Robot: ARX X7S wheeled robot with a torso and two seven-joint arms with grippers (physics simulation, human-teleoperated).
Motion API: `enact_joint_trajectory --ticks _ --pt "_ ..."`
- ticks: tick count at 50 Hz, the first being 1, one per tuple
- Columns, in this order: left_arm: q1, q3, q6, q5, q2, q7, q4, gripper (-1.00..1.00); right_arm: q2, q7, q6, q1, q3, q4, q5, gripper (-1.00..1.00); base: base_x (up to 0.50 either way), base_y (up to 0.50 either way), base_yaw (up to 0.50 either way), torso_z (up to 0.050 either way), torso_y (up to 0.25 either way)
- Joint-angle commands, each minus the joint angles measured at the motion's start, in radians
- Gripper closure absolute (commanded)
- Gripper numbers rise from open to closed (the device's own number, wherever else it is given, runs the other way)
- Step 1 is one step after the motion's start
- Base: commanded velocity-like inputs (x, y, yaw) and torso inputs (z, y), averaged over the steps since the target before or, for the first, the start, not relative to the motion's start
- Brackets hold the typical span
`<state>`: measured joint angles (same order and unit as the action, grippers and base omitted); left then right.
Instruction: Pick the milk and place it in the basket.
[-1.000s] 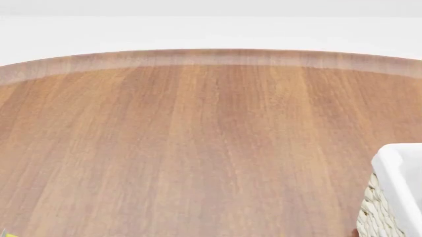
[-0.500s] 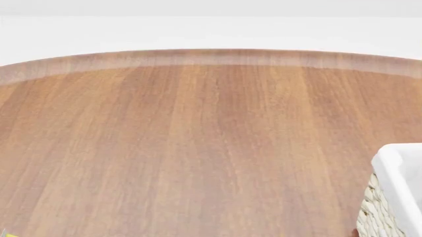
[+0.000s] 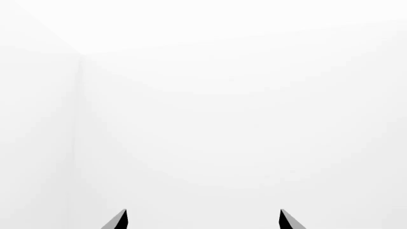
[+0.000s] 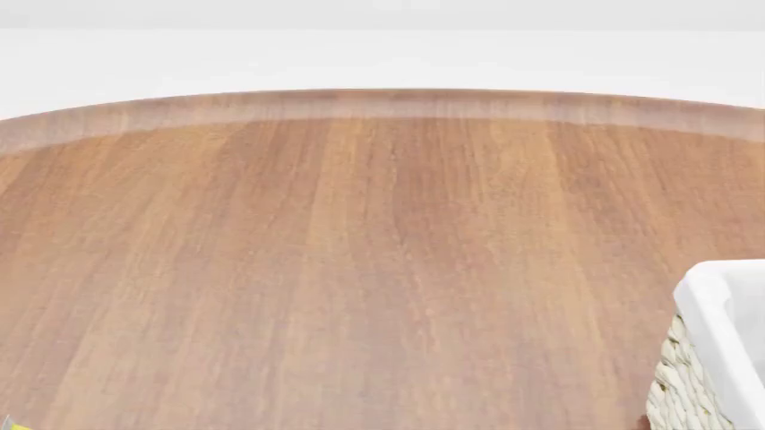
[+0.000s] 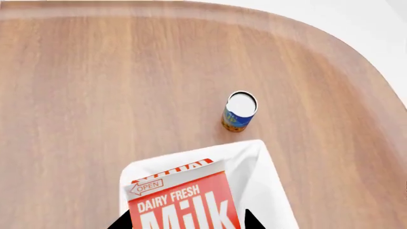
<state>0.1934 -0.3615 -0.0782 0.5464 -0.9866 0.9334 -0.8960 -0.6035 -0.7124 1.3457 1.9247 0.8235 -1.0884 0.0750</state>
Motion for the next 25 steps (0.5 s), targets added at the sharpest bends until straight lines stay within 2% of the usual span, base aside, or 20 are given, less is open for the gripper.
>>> enact_joint_trajectory --ticks 1,25 --pt "0.008 0.02 0.041 -0.042 0.024 -0.004 0.052 -1.0 0.098 -0.02 -0.14 0.027 0.0 -0.217 -0.04 1.0 0.0 0.0 0.0 0.0 0.0" --pt "0.004 0.011 0.042 -0.052 0.034 -0.009 0.059 -1.0 0.083 0.009 -0.192 -0.082 -0.057 -0.217 -0.029 1.0 0.0 0.0 0.0 0.0 0.001"
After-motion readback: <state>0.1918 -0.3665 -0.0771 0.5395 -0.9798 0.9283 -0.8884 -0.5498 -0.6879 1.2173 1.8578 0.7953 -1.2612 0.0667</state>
